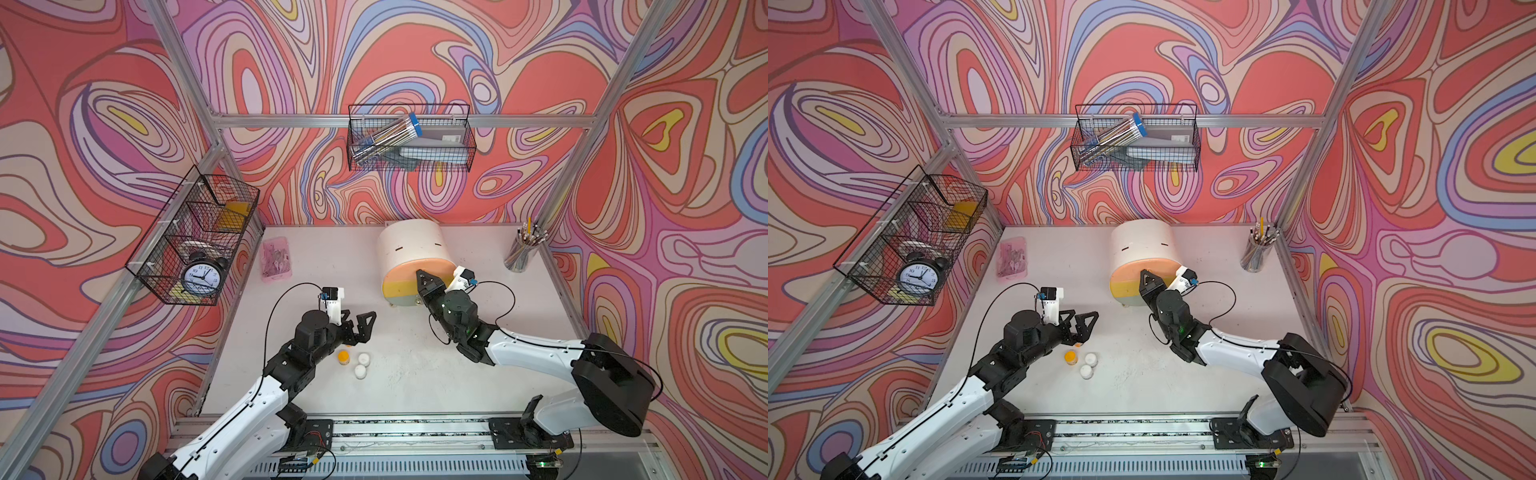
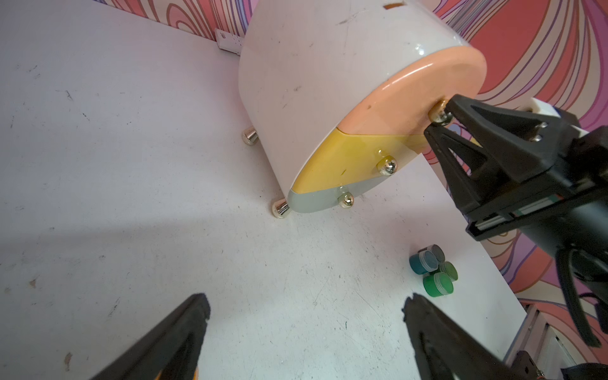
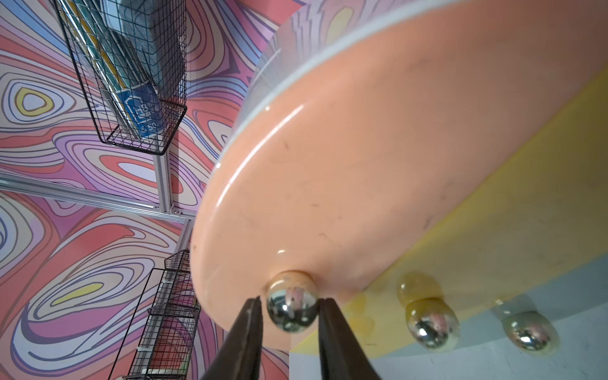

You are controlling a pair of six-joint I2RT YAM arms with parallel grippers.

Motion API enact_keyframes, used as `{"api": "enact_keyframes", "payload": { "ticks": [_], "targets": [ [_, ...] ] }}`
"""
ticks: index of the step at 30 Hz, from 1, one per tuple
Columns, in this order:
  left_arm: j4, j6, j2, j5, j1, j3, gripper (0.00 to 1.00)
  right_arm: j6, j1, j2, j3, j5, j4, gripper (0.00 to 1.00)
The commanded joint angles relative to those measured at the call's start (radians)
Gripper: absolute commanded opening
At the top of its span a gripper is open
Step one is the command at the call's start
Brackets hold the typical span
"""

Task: Put the paint cans in the drawer according to color
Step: Open the drawer in the storage box.

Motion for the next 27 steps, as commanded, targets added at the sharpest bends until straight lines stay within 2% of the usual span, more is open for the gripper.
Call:
{"api": "enact_keyframes", "payload": {
  "ticks": [1,10,15,21,27],
  "targets": [
    [-0.017,0.015,-0.012,-0.003,-0.004,0.007,0.99,-0.005,-0.011,0.006,-0.003,0.018,0.045,0.32],
    [-0.017,0.015,-0.011,-0.001,-0.003,0.008,0.99,0.000,-0.030,0.002,0.001,-0.002,0.033,0.31],
    [-0.018,0.017,-0.011,-0.005,-0.003,0.008,0.99,0.012,-0.033,0.013,-0.003,-0.009,0.047,0.21],
    [-0.019,0.018,-0.008,-0.005,-0.004,0.010,0.99,0.016,-0.032,0.011,0.002,-0.021,0.039,0.21],
    [-0.021,0.021,-0.009,-0.006,-0.003,0.011,0.99,0.030,-0.032,-0.027,-0.027,-0.025,0.048,0.16]
  ]
}}
